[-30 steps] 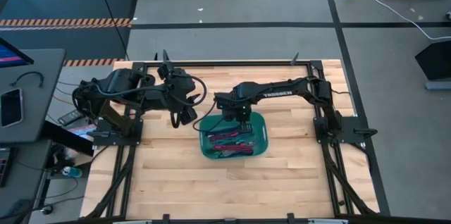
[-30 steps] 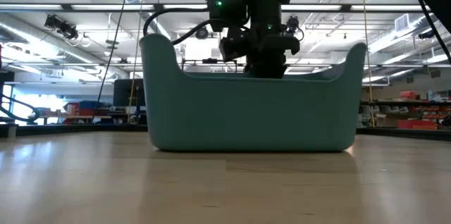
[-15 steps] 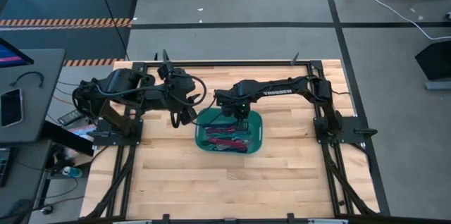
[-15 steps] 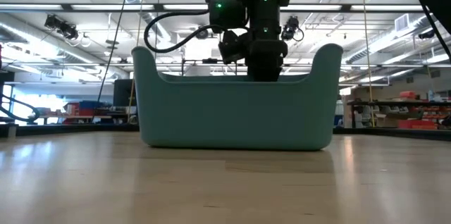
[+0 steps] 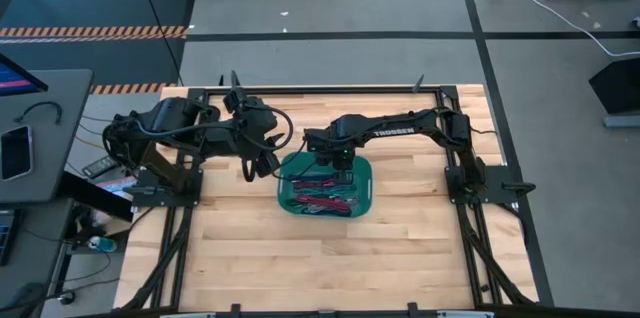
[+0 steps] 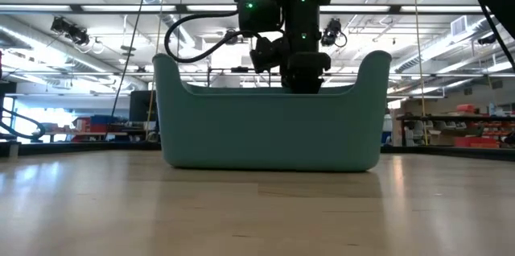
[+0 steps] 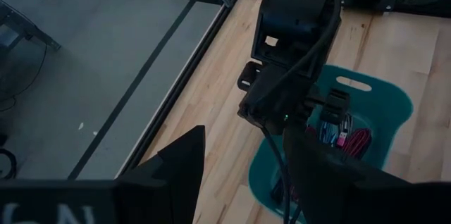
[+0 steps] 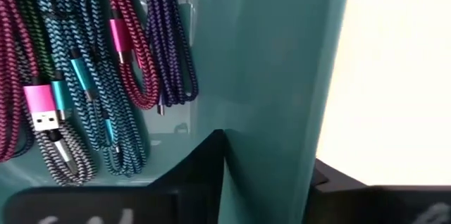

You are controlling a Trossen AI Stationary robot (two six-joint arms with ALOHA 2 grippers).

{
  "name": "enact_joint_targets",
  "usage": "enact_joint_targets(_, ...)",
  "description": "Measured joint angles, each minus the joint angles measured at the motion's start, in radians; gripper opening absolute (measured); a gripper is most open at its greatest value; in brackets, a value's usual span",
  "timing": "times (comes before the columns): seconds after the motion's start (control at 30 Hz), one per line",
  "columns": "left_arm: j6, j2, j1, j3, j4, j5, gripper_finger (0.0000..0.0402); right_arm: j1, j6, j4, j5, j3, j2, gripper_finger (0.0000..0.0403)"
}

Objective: Pick and place USB-C Cables
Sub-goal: Adjust the green bin on the table

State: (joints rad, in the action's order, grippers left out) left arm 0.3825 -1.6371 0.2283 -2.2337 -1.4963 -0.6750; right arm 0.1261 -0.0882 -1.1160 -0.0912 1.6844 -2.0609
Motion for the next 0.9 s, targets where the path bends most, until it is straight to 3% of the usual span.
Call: enact_joint_targets(0.9,-0.005,0.0,0.0,0.0,-0.001,0.0,0.0199,-0.029,-0.226,-0.037,-0.062,0.0,0.0,0.0125)
